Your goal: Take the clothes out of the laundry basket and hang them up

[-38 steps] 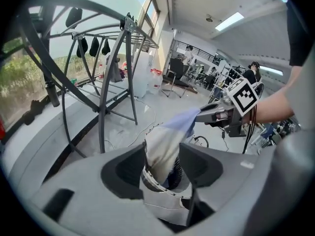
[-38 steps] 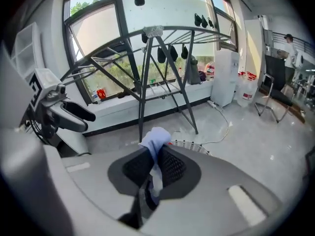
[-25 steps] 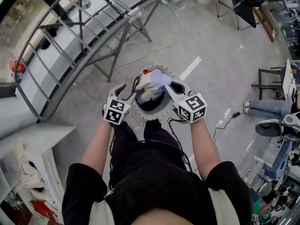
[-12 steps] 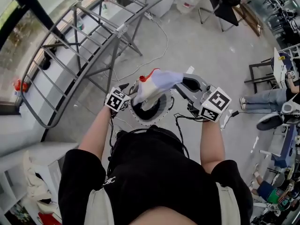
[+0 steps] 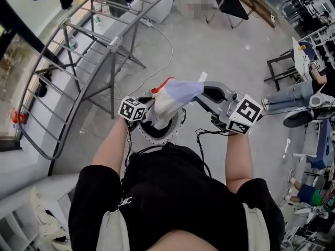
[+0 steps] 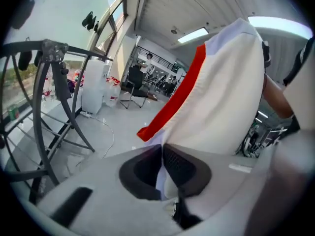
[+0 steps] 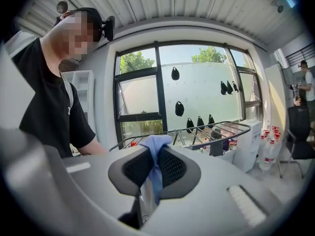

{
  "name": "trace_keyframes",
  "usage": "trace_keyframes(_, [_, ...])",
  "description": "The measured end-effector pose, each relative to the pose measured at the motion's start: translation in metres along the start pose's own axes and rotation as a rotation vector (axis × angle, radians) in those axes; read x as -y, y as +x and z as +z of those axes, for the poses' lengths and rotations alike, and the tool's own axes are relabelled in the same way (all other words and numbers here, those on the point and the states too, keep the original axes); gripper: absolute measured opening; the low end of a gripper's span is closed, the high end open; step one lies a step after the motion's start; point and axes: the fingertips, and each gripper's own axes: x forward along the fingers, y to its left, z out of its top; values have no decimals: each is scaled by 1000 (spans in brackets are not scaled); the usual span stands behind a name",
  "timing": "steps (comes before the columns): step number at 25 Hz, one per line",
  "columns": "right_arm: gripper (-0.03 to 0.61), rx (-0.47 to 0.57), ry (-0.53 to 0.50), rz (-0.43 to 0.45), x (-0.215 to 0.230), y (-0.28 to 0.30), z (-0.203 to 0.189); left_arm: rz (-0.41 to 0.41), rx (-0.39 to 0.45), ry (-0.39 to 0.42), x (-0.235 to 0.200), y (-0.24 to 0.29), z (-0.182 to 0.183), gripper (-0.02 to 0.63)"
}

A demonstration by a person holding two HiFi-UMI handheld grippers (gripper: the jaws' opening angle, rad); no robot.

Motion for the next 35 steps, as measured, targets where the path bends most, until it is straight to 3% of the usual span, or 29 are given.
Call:
trace_keyframes(5, [34, -16, 47, -48, 19, -10, -18, 72, 30, -20, -14, -16, 2, 18])
trace_keyframes(11, [34, -33, 81, -101, 45, -18, -33, 161, 167, -16, -24, -73, 41, 18])
trace_keyframes(22, [34, -62, 74, -160, 76, -6, -50, 433, 351, 212, -15, -204, 143, 18])
trace_keyframes(25, [34, -51, 57, -166, 84, -2, -42, 520, 396, 266, -5, -245, 174, 18])
trace_keyframes(29, [34, -57, 13, -176, 95, 5, -28, 594, 508, 277, 10, -307, 210, 18])
trace_keyframes(35, [34, -16, -66, -129, 100, 30, 11, 785, 552, 366, 30, -383, 226, 18])
